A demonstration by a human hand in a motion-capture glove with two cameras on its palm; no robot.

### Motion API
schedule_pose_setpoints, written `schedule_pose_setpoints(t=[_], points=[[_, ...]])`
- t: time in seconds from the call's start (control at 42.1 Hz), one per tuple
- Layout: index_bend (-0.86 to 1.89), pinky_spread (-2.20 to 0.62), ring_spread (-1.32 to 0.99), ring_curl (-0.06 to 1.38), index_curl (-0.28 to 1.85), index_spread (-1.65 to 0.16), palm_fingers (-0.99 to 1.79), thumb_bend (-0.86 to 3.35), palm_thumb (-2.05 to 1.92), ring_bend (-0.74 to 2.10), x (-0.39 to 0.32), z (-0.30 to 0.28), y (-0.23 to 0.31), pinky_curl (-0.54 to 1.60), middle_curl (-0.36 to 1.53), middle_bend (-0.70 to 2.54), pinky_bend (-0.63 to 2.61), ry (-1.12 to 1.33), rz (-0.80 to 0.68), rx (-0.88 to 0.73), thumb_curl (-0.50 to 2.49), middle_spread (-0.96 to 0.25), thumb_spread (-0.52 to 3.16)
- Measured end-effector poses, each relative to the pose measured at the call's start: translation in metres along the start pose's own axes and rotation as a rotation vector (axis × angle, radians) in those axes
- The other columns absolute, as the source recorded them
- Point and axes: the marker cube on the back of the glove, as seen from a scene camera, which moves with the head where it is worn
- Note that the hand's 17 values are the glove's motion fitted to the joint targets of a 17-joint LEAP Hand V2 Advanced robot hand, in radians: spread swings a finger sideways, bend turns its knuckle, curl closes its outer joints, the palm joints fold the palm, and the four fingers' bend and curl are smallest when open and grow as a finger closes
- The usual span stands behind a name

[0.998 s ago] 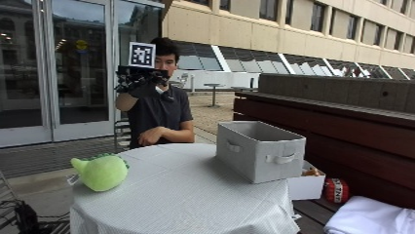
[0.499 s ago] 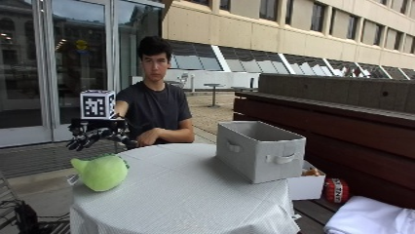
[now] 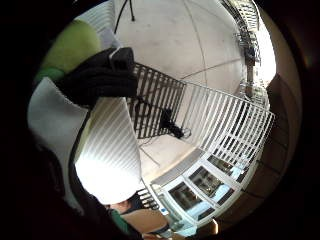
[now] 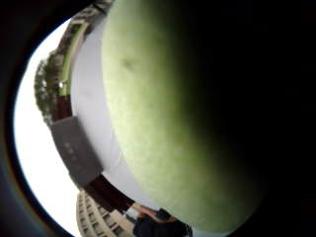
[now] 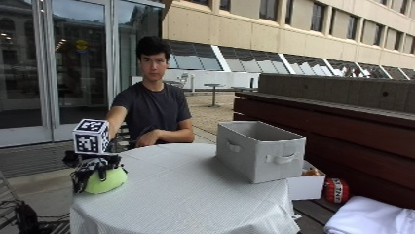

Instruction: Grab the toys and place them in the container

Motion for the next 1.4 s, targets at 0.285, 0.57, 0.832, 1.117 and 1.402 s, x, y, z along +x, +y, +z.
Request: schedule_pose_setpoints(t=[0.285, 0.57, 0.832, 1.117, 1.402], points=[[0.13, -0.42, -0.41, 0.44, 0.00, -0.35, 0.87, 0.45, 0.87, 1.15, -0.002, -0.010, 0.002, 0.30, 0.48, 0.61, 1.23, -0.002, 0.074, 0.172, 0.51, -0.27, 0.96], [0.61, -0.53, -0.41, 0.47, 0.19, -0.32, 1.30, 0.61, 0.99, 1.16, -0.008, -0.030, 0.009, 0.24, 0.60, 0.98, 0.77, -0.025, 0.101, 0.242, 0.64, -0.33, 0.90], [0.70, -0.49, -0.42, 0.46, 0.27, -0.30, 1.09, 0.30, 0.69, 1.13, -0.024, -0.096, 0.035, 0.32, 0.56, 0.79, 0.91, -0.078, 0.085, 0.250, 0.67, -0.37, 0.52], [0.56, -0.48, -0.43, 0.46, 0.27, -0.33, 1.06, 0.21, 0.66, 1.11, -0.097, -0.207, 0.091, 0.36, 0.56, 0.69, 0.94, -0.096, -0.029, 0.364, 0.74, -0.42, 0.47], [0.44, -0.48, -0.43, 0.46, 0.28, -0.36, 1.07, 0.16, 0.67, 1.09, -0.210, -0.277, 0.138, 0.36, 0.57, 0.61, 0.92, -0.100, -0.157, 0.516, 0.79, -0.45, 0.48]])
